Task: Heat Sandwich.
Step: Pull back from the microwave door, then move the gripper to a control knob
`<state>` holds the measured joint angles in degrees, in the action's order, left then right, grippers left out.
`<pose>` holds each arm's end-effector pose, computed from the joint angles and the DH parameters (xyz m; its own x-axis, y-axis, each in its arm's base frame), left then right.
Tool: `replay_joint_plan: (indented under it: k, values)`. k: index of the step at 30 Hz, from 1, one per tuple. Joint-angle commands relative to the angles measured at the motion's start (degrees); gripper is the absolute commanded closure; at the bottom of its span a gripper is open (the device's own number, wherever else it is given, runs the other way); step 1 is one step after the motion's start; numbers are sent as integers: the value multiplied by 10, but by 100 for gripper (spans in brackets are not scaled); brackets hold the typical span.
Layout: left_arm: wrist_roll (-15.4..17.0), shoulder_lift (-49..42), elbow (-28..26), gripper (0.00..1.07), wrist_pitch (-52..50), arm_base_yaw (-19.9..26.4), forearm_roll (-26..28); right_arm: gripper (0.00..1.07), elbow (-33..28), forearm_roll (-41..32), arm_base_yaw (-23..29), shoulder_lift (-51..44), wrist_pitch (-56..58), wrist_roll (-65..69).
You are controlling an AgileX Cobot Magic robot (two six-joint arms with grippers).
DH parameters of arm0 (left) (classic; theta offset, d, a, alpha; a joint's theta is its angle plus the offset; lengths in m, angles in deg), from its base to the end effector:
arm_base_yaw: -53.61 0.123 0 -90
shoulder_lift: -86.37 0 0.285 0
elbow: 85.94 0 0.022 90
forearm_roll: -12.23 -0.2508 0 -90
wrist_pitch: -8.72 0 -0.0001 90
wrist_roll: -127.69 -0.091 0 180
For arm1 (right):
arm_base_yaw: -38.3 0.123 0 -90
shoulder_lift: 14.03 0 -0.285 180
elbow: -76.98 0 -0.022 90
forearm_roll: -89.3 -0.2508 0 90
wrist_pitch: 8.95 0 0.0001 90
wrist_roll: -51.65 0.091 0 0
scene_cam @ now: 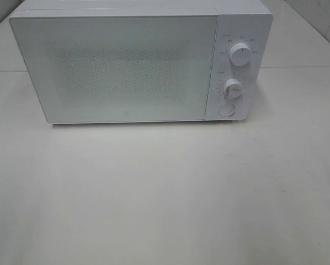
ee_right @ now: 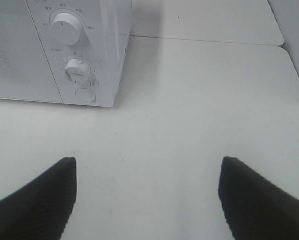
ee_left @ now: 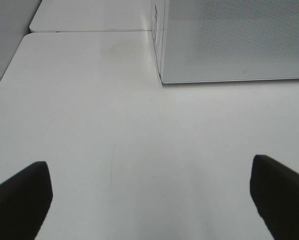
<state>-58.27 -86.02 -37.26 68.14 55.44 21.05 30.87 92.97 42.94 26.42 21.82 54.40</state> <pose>-0.0043 -0.0122 0.2794 -0.4265 0.0114 -0.9044 0.0983 0.9946 -0.0338 0.1128 0.0062 0.3031 -0.4564 -0.0441 -0.8887 -0.0551 0.9983 -0.0213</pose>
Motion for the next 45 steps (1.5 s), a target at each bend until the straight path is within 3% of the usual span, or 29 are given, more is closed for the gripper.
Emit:
replay_joint_plan:
  k: [1, 25, 32, 39, 45]
  values:
    - [1, -17, 2, 5, 0, 0, 1, 31, 2, 1, 0, 34, -54, 1]
    - [1, -17, 2, 5, 0, 0, 1, 31, 2, 1, 0, 272, -371, 1]
    - [1, -17, 2, 5, 0, 0, 1, 31, -42, 1, 2, 321, -513, -6]
    - [1, -17, 2, 5, 0, 0, 1, 31, -113, -102, 3, 360, -649, -89]
    - [1, -17, 2, 5, 0, 0, 1, 31, -152, -196, 53, 383, -738, -143]
